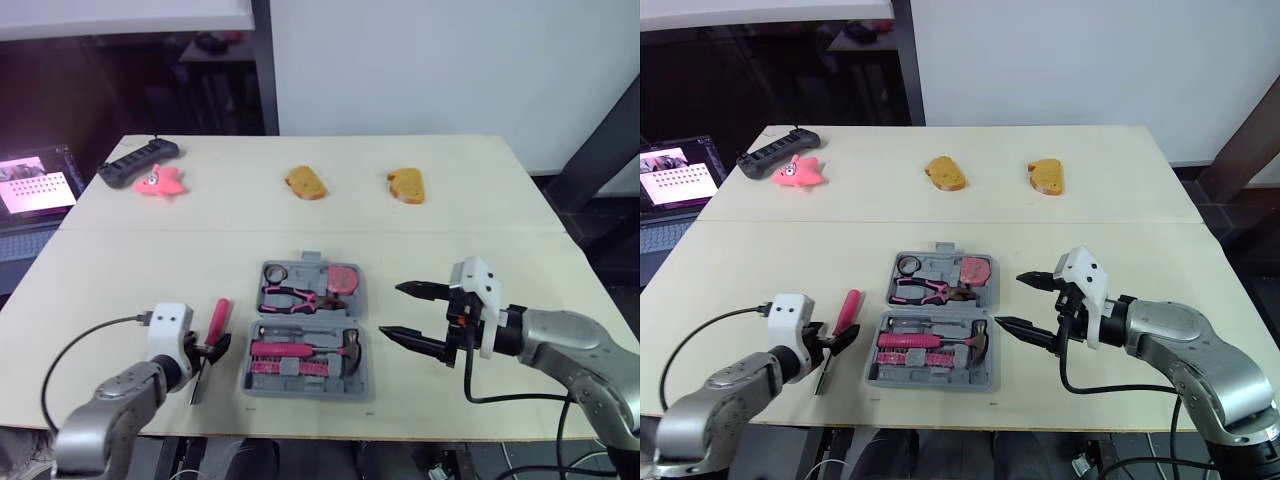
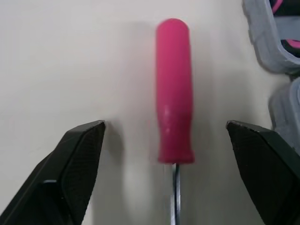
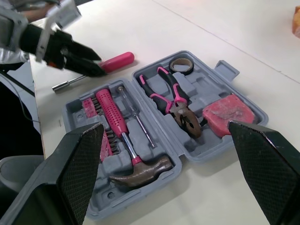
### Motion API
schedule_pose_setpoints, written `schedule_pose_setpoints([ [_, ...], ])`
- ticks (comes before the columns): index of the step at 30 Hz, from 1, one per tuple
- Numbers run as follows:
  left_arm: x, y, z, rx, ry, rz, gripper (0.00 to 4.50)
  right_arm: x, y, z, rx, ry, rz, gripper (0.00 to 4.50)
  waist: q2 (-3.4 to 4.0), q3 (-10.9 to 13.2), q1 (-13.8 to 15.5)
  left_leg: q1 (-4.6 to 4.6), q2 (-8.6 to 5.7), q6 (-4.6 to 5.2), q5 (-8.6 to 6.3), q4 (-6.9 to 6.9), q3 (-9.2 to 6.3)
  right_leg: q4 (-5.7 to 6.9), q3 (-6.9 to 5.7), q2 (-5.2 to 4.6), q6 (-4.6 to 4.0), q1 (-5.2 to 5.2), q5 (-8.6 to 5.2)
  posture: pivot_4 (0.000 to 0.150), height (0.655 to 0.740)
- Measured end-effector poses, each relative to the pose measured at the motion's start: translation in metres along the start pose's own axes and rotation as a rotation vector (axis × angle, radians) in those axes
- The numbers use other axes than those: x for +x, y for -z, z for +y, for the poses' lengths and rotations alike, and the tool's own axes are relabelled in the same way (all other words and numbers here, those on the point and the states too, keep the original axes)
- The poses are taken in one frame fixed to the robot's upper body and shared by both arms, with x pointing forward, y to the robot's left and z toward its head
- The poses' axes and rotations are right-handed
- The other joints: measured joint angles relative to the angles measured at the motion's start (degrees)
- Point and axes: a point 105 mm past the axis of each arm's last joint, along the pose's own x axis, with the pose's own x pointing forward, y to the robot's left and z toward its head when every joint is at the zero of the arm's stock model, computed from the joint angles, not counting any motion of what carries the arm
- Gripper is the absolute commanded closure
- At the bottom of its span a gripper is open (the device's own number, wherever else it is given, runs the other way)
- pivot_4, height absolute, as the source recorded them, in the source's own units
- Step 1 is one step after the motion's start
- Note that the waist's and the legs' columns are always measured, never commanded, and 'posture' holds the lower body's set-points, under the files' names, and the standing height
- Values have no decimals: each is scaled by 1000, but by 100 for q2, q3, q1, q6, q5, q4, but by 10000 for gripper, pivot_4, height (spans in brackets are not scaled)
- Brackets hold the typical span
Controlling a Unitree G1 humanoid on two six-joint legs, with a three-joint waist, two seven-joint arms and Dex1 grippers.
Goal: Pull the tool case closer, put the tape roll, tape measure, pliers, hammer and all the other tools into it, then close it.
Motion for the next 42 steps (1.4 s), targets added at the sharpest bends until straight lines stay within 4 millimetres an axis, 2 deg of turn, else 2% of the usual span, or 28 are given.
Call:
schedule_pose_setpoints([
  [3,-17,-30,10,103,29,-29,1603,0,0,0,2,5,-3,0,-15,9,4,0,0,0,0,0,0,0,0,-1,-3,-1,-1,1500,7400],
  [7,-47,-70,31,389,168,49,1603,2,0,-1,8,13,-12,0,-25,21,-19,-6,1,-1,0,-10,5,0,1,-1,-8,-20,-2,1500,7400],
  [10,-56,-97,43,597,296,79,1603,4,1,-3,21,19,-21,0,-16,25,-19,-17,1,-1,0,-11,14,-5,3,-5,-23,-31,-10,1500,7400],
  [12,-56,-102,51,798,387,129,1603,5,0,-4,13,22,-21,0,-13,25,-16,-49,1,-1,0,-10,15,-4,3,-5,-24,-60,-9,1500,7400],
  [17,-47,-93,57,1400,631,333,1603,7,2,-6,15,38,-27,0,-13,26,13,-92,2,-15,8,-12,14,-2,1,-3,-3,-95,4,1500,7400],
  [21,-38,-97,45,1758,764,384,1603,9,3,-6,20,56,-38,0,-13,26,10,-94,1,-11,6,-12,14,1,0,-3,3,-94,6,1500,7400],
  [24,-28,-89,28,1952,889,361,1603,9,6,-7,26,74,-35,0,-13,26,-4,-93,2,-9,5,-9,14,4,0,-3,5,-93,6,1500,7400],
  [28,-14,-72,4,2098,1064,301,1603,9,7,-6,34,96,-38,0,-14,27,-21,-89,3,-7,5,-2,13,16,0,-1,6,-90,7,1500,7400],
  [31,-5,-66,-6,2143,1122,272,1603,9,9,-6,36,107,-33,0,-15,27,-25,-86,3,-6,6,6,11,20,1,1,7,-86,7,1500,7400],
  [35,3,-65,-7,2194,1148,282,1603,8,10,-7,37,122,-32,0,-15,27,-20,-82,3,-5,7,8,10,23,1,2,7,-83,8,1500,7400],
  [42,10,-51,-3,2234,1202,306,1603,8,10,-5,38,136,-34,0,-15,27,-19,-83,3,-5,7,7,8,24,0,2,11,-83,10,1500,7400],
])
